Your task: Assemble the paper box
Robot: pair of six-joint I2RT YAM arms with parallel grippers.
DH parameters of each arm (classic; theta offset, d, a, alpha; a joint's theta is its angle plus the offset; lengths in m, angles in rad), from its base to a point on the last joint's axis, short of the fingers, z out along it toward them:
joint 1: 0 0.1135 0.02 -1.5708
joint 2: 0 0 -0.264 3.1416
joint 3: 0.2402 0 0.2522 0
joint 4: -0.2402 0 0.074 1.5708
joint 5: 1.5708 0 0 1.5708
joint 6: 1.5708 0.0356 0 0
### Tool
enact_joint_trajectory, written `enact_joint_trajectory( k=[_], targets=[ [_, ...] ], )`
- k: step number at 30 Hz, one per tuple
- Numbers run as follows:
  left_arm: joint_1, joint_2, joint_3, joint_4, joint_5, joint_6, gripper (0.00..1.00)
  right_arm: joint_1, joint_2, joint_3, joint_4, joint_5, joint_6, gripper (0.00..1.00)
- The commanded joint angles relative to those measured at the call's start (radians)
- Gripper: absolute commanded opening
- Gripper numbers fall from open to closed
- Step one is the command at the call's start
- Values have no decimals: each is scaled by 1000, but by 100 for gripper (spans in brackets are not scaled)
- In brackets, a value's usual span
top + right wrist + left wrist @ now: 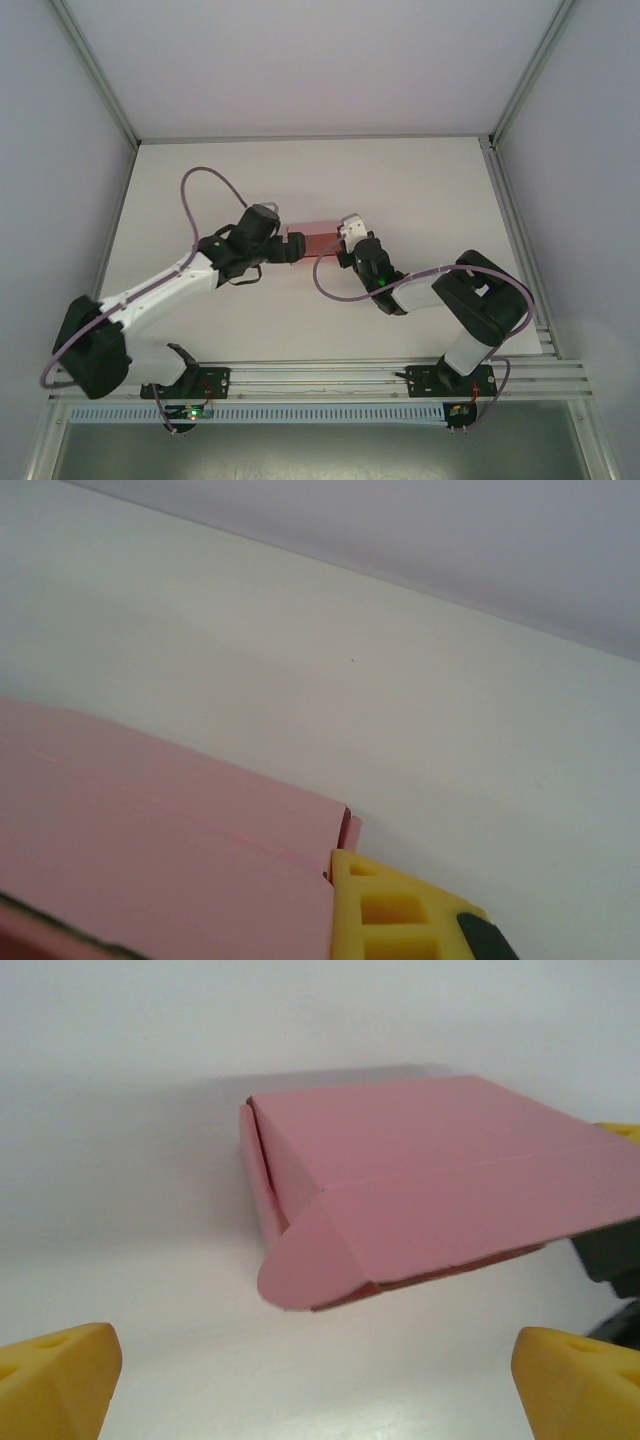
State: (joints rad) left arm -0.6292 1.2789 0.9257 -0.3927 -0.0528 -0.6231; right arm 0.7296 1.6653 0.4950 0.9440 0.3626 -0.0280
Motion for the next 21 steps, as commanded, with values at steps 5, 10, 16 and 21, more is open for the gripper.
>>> enact_joint_trajectory(
  k=[5, 10, 16, 21],
  targets=[
    [123, -27, 36, -56, 137, -221, 100, 36, 54, -55, 75, 11, -125, 0],
    [210, 155, 50, 89, 284, -250, 100, 48, 113, -74, 178, -1, -145, 0],
    [271, 332, 35, 312, 453, -266, 99, 54, 110, -92, 179, -30, -163, 0],
    [274, 430, 45, 366, 513, -248, 86, 53, 81, -92, 128, -74, -168, 8]
  ],
)
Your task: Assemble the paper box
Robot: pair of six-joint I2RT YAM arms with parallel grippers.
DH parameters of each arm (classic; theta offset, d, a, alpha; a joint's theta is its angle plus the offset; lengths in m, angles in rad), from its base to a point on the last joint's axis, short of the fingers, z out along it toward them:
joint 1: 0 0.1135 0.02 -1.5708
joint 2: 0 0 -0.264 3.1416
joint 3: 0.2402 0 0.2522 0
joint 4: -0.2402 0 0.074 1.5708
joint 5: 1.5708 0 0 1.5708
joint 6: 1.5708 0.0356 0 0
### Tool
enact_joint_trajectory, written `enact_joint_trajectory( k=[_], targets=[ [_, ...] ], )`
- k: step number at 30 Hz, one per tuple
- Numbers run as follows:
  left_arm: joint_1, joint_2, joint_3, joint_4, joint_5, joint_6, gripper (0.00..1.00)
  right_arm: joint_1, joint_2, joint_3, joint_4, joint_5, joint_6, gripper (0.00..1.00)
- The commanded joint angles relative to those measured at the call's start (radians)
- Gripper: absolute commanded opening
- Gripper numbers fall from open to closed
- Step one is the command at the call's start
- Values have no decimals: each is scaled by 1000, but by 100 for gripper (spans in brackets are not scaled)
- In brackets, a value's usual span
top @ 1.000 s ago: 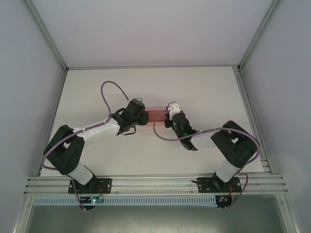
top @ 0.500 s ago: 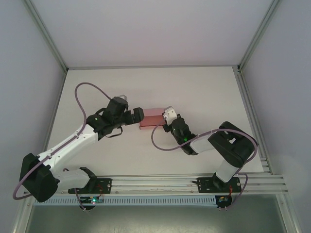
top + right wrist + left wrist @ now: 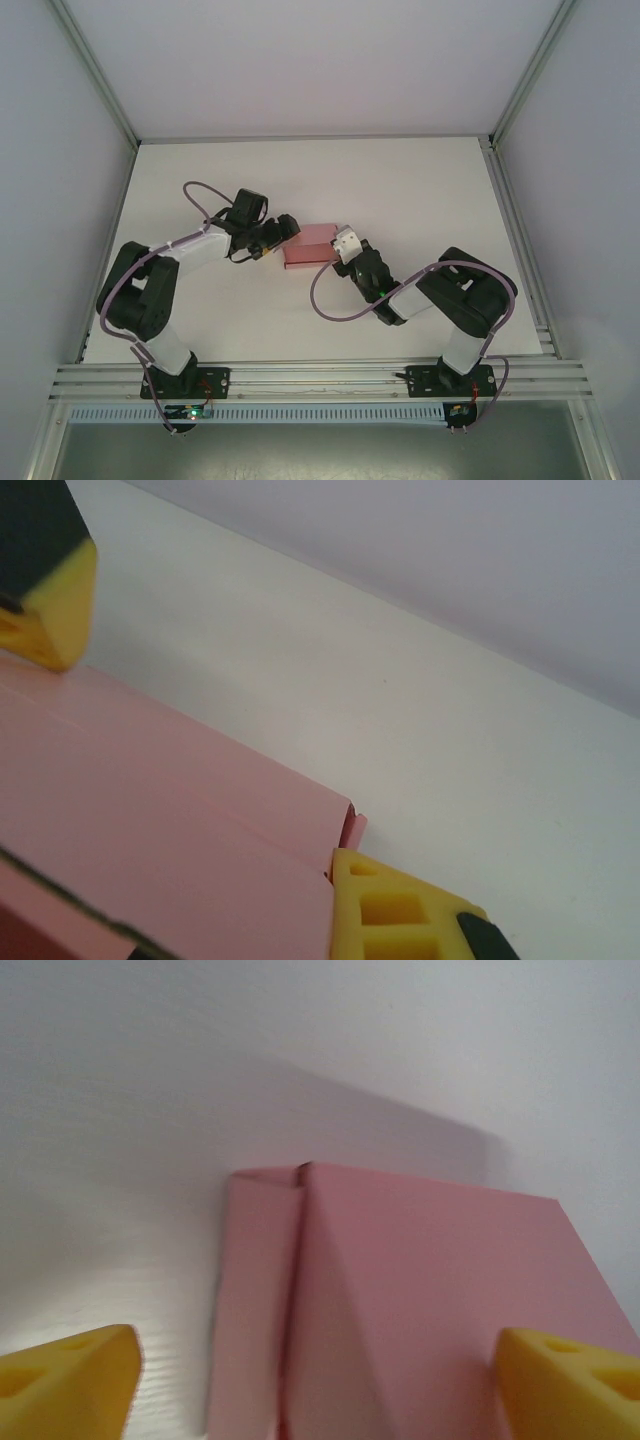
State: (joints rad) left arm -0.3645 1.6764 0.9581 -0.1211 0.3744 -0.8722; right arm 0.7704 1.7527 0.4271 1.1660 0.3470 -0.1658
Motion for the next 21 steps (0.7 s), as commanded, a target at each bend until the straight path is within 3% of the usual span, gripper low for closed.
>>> enact_joint_trajectory(
  k=[1, 5, 14, 21],
  targets=[
    [10, 47, 17, 91, 101, 1, 81, 12, -15, -24, -108, -55, -20, 12],
    [11, 55, -6, 80, 115, -3, 57, 6, -56, -25, -162, -86, -6, 18],
    [16, 63, -51, 72, 51, 4, 50, -22, -259, -47, -412, -170, 66, 41],
    [21, 86, -45, 70, 50, 21, 49, -38, -468, -83, -674, -281, 105, 74]
  ],
)
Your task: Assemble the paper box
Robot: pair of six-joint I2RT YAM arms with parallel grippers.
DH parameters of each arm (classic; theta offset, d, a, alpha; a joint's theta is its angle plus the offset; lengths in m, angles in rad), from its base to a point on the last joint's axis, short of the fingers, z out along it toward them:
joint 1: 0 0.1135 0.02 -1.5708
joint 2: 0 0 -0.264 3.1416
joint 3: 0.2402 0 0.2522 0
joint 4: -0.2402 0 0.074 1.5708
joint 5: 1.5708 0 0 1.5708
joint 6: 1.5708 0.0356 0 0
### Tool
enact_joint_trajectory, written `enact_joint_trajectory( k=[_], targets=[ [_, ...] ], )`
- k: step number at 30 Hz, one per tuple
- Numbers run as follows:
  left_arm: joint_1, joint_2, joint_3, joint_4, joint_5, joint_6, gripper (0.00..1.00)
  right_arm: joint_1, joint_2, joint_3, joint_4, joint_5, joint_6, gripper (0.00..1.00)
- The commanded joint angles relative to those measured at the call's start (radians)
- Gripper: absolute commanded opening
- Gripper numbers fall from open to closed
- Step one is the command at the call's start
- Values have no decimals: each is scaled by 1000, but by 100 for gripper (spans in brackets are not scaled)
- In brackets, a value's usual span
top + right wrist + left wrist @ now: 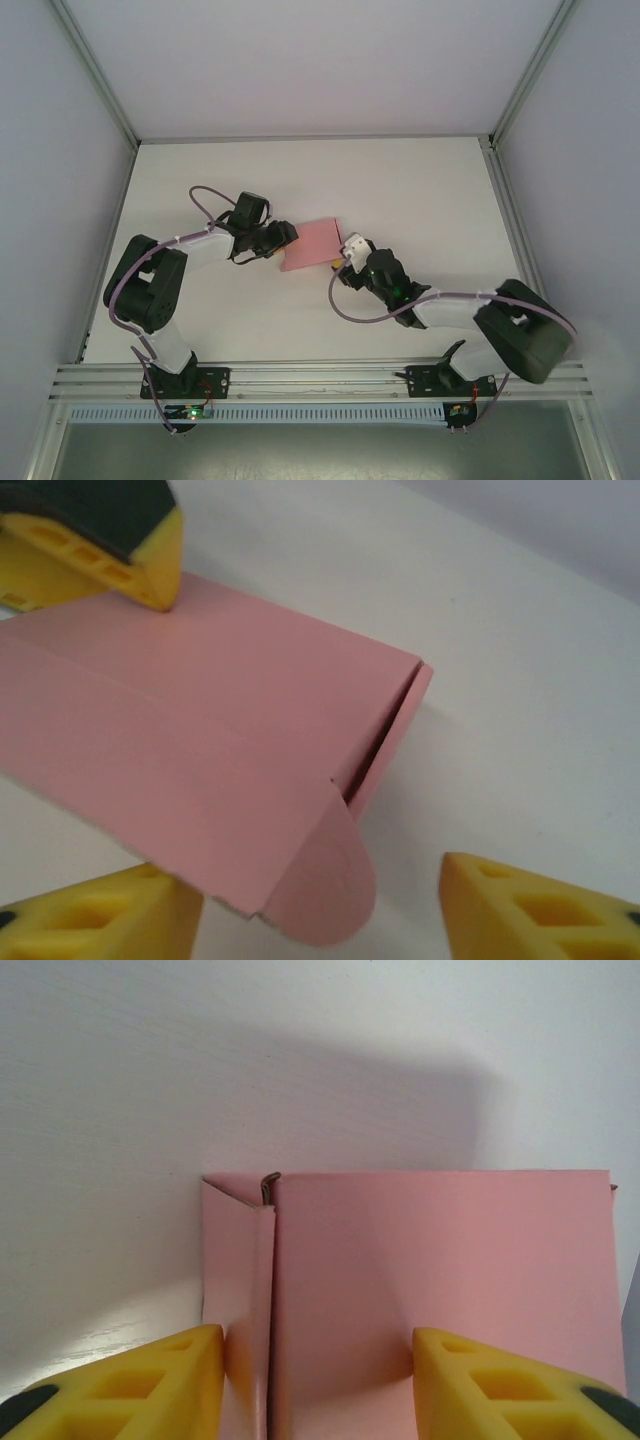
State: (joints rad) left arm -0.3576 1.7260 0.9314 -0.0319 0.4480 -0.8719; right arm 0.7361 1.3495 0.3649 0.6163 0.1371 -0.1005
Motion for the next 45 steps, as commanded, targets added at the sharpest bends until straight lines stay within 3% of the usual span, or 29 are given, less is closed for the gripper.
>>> enact_joint_trajectory(
  k=[1, 4, 7, 11, 13, 18, 25, 30, 40, 45],
  targets=[
    [14, 36, -19, -23, -23, 23, 47, -6, -94, -29, -142, -72, 57, 79],
    [14, 35, -31, -10, -12, 42, 44, -35, -166, -39, -182, -85, 134, 98],
    [14, 40, -42, 5, 5, 67, 40, -118, -190, 1, -236, -150, 236, 98],
    [22, 44, -60, 17, 26, 109, 30, -270, -151, 138, -377, -336, 418, 98],
    [28, 44, -78, 47, 39, 129, 30, -333, -109, 203, -416, -405, 478, 98],
    [51, 71, -93, 99, 114, 153, 23, -403, -7, 296, -455, -481, 538, 98],
    [91, 67, -152, 187, 210, 182, 13, -405, 234, 481, -573, -725, 638, 98],
    [143, 71, -196, 210, 267, 180, 12, -400, 319, 545, -618, -731, 668, 98],
    [164, 64, -217, 241, 299, 195, 13, -330, 478, 642, -614, -902, 693, 98],
    [164, 66, -178, 210, 297, 214, 14, -324, 486, 650, -530, -949, 768, 85]
  ],
)
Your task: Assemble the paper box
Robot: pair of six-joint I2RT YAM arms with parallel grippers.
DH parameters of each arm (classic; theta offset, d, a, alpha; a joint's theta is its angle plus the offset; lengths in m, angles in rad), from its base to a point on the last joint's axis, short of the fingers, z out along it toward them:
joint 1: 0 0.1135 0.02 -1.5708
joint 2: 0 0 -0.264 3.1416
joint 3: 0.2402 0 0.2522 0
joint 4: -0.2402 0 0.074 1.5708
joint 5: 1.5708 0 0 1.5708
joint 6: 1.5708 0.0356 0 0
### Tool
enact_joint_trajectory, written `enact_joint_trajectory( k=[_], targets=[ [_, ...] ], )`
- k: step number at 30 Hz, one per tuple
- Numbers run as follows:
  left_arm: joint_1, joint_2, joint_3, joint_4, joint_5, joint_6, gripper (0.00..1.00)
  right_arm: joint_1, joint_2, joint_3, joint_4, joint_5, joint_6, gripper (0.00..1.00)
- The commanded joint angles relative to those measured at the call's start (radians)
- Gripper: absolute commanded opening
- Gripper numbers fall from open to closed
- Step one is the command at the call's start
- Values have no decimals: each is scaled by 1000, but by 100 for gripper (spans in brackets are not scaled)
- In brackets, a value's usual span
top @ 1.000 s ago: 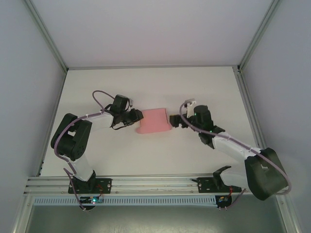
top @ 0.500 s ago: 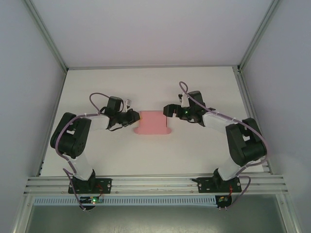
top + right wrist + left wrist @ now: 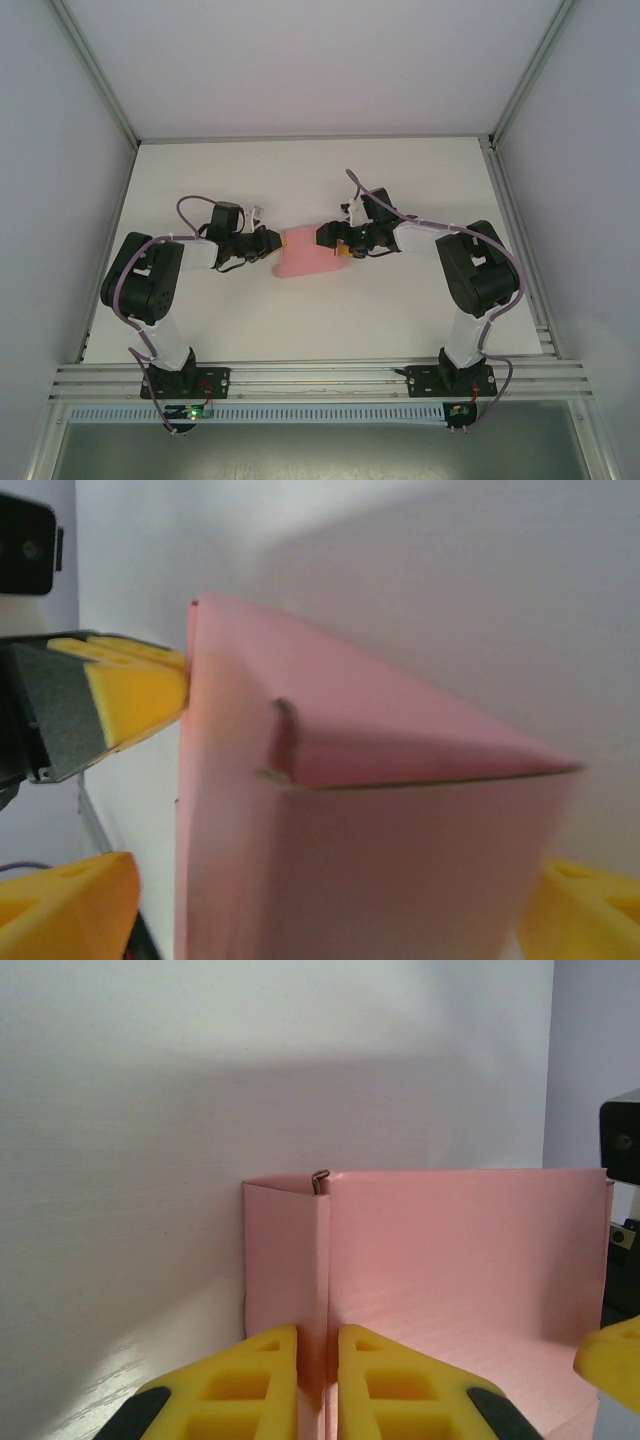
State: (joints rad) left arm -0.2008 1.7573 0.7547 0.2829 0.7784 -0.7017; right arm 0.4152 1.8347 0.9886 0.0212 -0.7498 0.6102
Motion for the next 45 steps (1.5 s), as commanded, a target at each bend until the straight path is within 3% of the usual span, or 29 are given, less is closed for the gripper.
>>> enact_joint_trajectory(
  k=[1, 6, 11, 12, 16, 20, 23, 28, 33, 38, 45],
  targets=[
    [7, 35, 7, -108, -33, 45, 14, -8, -8, 19, 84, -66, 66, 80],
    [3, 5, 56, -111, -34, 63, 19, -32, -45, -30, 196, -91, 145, 38],
    [1, -62, 114, -140, -39, 128, 39, -38, -59, -39, 223, -100, 164, 22],
    [-1, -79, 130, -155, -48, 145, 46, -42, -66, -39, 226, -103, 157, 18],
    [-6, -173, 192, -211, -154, 201, 100, -70, -98, -26, 201, -97, 142, 20],
    [-36, -276, 275, -314, -315, 343, 100, -112, -125, -5, 172, -105, 132, 19],
    [-94, -336, 337, -366, -411, 522, 100, -152, -130, 31, 121, -127, 162, 19],
    [-269, -366, 411, -432, -575, 910, 100, -208, -134, 142, -63, -152, 174, 20],
    [-395, -337, 474, -526, -586, 1249, 100, -249, -134, 250, -241, -165, 229, 22],
    [-416, -324, 437, -430, -536, 1422, 100, -260, -82, 356, -421, -214, 290, 23],
    [-422, -217, 456, -390, -612, 1580, 100, -264, -55, 344, -364, -305, 525, 24]
  ],
)
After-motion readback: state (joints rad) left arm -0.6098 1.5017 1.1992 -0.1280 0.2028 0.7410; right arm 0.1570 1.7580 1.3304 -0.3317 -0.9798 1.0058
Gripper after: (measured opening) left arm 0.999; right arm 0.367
